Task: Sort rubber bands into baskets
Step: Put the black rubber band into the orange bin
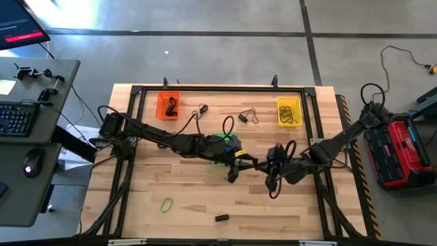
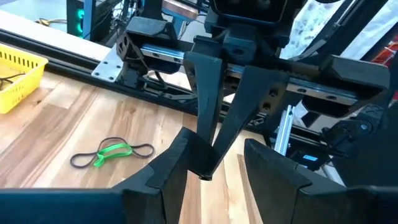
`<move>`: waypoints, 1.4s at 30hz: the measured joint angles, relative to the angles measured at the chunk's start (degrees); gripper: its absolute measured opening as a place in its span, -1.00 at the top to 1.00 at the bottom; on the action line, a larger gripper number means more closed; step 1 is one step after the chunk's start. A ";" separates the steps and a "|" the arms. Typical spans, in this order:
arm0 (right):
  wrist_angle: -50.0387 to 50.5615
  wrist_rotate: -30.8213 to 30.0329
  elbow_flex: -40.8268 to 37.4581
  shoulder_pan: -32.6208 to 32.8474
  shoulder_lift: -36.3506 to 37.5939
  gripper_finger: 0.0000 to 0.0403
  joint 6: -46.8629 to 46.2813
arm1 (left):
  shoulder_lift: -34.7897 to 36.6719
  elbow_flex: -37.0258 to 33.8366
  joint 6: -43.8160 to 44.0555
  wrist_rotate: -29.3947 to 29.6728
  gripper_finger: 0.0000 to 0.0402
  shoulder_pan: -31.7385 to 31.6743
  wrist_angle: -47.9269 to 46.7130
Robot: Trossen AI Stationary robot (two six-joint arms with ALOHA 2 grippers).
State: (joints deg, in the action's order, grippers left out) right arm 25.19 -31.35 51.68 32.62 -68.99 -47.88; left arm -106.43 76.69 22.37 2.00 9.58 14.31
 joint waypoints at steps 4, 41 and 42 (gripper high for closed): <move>0.00 0.08 0.00 0.00 0.00 1.00 0.02 | 0.00 0.00 0.05 -0.22 0.25 -0.20 -2.56; -2.97 2.51 0.00 -0.02 -0.02 1.00 4.45 | -0.13 -0.04 0.04 -7.82 0.97 -0.94 0.74; -3.13 2.51 0.00 -0.02 -0.02 1.00 4.44 | -0.13 -0.04 0.02 -7.60 0.97 -0.94 0.71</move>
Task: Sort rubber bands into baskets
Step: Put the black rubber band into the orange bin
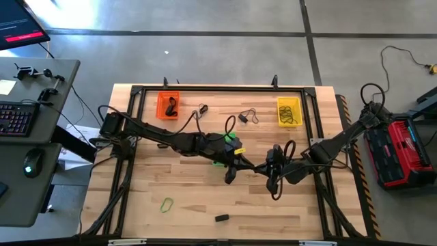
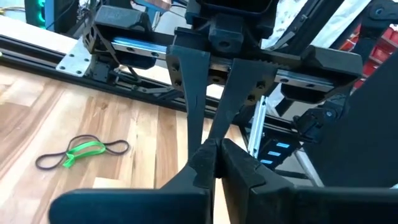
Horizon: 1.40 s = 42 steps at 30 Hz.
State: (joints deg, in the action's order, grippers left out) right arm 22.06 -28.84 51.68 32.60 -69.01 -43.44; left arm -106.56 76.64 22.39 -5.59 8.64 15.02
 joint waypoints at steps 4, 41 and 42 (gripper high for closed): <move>-0.06 0.00 0.00 0.00 0.00 1.00 0.00 | 0.00 0.02 -1.29 0.14 0.94 0.28 -0.04; -0.36 -0.07 0.00 0.00 0.00 0.98 -0.04 | -0.09 0.02 -7.57 3.29 0.96 1.14 0.30; -0.37 -0.07 0.00 0.00 0.00 0.96 -0.03 | -0.09 0.02 -7.61 3.29 0.98 1.11 0.43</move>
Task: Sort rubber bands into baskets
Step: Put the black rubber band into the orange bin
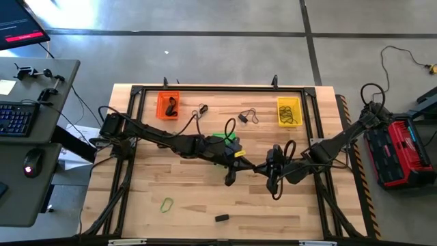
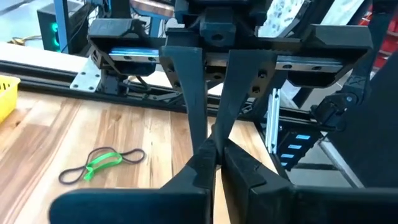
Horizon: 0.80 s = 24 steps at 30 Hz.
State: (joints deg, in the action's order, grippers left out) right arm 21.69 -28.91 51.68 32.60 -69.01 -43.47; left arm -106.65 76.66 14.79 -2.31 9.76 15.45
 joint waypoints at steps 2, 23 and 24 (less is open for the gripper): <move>0.24 -0.06 0.00 0.00 0.00 0.90 0.03 | -0.02 0.00 0.00 -0.02 0.98 -0.27 0.78; 5.74 1.99 0.00 -4.94 2.93 0.39 -1.04 | 8.82 0.09 -2.99 4.46 1.00 -4.61 -16.66; 6.98 2.73 0.00 -5.48 3.26 0.48 -0.52 | 9.63 0.09 -2.95 4.81 1.00 -4.97 -19.08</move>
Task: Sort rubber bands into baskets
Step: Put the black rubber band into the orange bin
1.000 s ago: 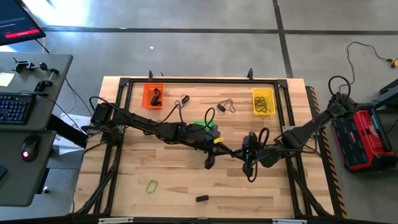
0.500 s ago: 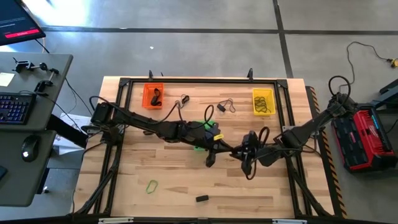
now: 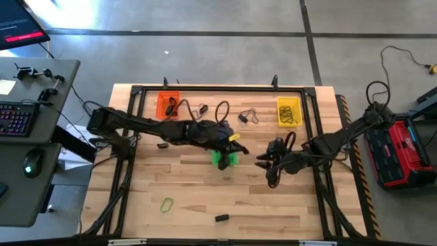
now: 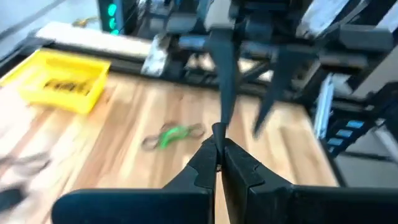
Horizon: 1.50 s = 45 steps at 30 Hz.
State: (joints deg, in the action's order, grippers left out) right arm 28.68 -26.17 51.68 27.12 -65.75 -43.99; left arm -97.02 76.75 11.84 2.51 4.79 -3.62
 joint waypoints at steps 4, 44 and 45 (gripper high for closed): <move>4.88 1.36 0.00 -3.09 0.63 0.91 5.11 | 2.89 0.00 1.97 4.07 1.00 -1.52 -7.43; -6.50 24.75 0.00 -34.74 -2.49 1.00 31.42 | 17.43 -0.09 7.17 3.98 1.00 -46.38 -66.07; -6.44 24.43 0.00 -34.68 -2.77 1.00 30.58 | 17.35 -0.09 5.94 2.77 1.00 -47.95 -65.87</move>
State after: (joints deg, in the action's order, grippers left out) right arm 22.23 -1.75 51.68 -7.56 -68.52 -13.41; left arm -79.67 76.66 17.78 5.28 -43.16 -69.50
